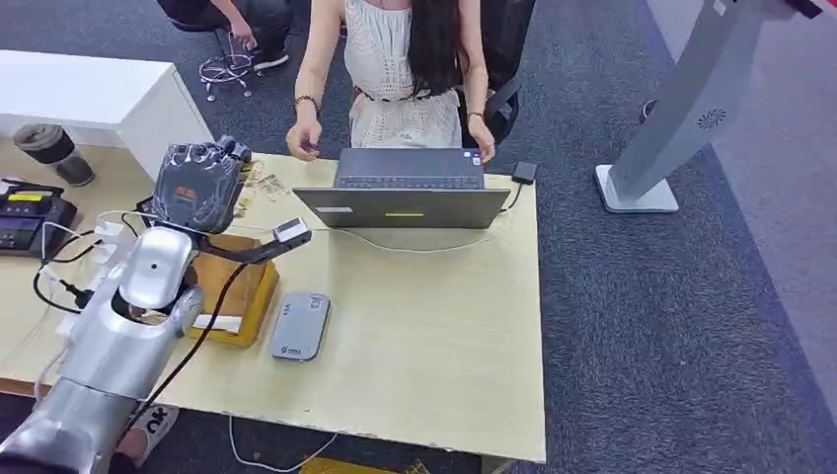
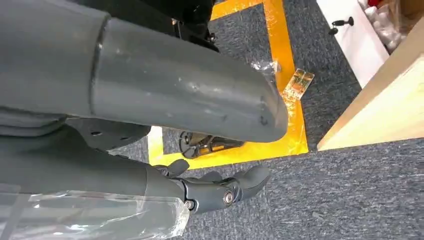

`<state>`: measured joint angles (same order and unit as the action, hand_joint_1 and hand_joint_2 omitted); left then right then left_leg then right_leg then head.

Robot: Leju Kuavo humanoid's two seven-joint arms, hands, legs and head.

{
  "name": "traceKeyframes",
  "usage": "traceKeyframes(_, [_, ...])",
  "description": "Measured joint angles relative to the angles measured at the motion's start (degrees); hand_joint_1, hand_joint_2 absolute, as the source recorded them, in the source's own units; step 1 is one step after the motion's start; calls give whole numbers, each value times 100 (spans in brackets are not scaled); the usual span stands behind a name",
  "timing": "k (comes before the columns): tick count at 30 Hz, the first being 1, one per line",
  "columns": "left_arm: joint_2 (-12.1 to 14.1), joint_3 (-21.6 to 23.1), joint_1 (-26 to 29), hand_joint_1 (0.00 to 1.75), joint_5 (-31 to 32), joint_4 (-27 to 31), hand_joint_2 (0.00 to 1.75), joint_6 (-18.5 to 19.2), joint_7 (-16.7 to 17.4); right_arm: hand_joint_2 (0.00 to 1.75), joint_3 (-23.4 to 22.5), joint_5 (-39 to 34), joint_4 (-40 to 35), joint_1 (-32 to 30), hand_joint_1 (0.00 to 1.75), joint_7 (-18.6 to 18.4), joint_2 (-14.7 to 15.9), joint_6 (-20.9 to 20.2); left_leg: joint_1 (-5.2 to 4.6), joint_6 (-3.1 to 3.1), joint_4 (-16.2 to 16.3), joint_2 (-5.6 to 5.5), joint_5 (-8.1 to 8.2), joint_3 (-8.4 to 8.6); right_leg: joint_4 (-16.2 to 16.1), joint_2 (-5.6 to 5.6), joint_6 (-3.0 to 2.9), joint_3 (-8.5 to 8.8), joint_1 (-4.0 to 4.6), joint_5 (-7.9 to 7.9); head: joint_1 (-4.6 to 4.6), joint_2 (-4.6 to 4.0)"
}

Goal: Pass the card to the sensor for recognition and then transmit it.

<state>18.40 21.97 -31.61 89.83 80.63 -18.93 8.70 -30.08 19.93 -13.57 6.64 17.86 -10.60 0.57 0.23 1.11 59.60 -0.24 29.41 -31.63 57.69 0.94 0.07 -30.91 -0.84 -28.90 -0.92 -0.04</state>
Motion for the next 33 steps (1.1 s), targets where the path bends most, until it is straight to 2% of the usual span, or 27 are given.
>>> traceKeyframes(6, [59, -83, -236, 175, -66, -151, 175, 57, 15, 0, 4, 98, 0, 14, 0, -2, -4, -57, 0, 0, 0, -1, 0, -2, 0, 0, 0, -2, 0, 0, 0, 0])
traceKeyframes(11, [195, -164, -569, 175, -15, -645, 175, 37, 90, 0, 35, 105, 0, 27, 0, -61, -17, -57, 0, -4, 0, -1, -4, 0, 4, 0, 0, -2, 0, 0, 0, 0])
traceKeyframes(20, [271, -168, -726, 175, 9, -966, 175, 24, 109, 0, 52, 105, 0, 33, 0, -68, -22, -57, 0, -4, 0, -1, -3, -2, 5, 0, 0, -3, 0, 0, 0, 0])
traceKeyframes(25, [306, -168, -892, 175, 9, -1241, 175, 157, 242, 0, 92, 184, 0, 37, 0, -96, -22, -57, 0, -4, 0, 0, -4, -1, 5, 0, -1, -3, 0, 0, 0, 0])
traceKeyframes(33, [334, -168, -993, 175, -4, -1635, 175, 105, 256, 0, 109, 184, 0, 37, 0, -109, -22, -52, 0, -2, 0, -1, -6, -1, 8, 0, -2, -3, 0, 1, 0, 0])
